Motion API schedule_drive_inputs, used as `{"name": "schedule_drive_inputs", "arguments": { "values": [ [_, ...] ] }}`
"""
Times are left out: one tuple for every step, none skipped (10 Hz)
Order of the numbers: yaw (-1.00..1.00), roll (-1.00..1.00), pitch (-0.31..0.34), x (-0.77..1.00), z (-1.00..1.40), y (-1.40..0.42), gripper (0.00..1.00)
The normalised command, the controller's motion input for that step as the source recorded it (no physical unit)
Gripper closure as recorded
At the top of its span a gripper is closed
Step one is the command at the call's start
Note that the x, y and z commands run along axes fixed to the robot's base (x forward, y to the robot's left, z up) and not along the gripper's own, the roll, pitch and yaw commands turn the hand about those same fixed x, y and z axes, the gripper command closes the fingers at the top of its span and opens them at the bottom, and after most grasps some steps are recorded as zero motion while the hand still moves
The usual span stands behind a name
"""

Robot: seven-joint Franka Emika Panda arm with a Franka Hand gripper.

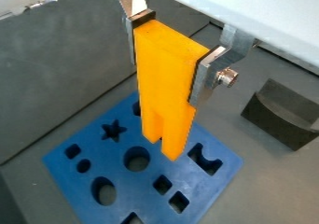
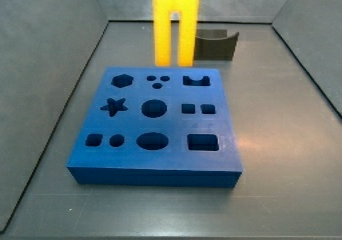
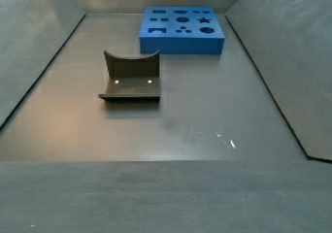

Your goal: Insert the double-square object.

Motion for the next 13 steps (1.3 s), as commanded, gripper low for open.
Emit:
{"name": "schedule_drive_inputs", "arguments": {
  "values": [
    [0.0,0.24,0.079,1.0,-0.33,-0.23,1.0],
    [0.0,0.15,0.074,1.0,-0.24,-0.33,1.0],
    [0.0,0.11,0.054,1.0,-0.19,-0.37,1.0],
    [0.0,0.11,0.047,1.0,-0.21,-0.35,1.0],
    [0.0,0.09,0.04,0.86,-0.27,-0.18,1.0],
    [0.02,0.09,0.06,0.73,-0.29,-0.12,1.0],
    [0.0,0.12,0.059,0.69,-0.32,-0.07,1.0],
    [0.01,0.13,0.05,0.49,-0.29,-0.01,1.0],
    [0.0,0.02,0.0,0.11,-0.15,0.0,1.0],
    [0.0,0.0,0.0,0.08,-0.17,0.0,1.0],
    [0.0,0.01,0.0,0.0,-0.25,0.0,1.0],
    [0.0,0.0,-0.001,-0.06,-0.28,0.0,1.0],
    [0.0,0.0,-0.003,-0.15,-0.24,0.0,1.0]
  ]
}}
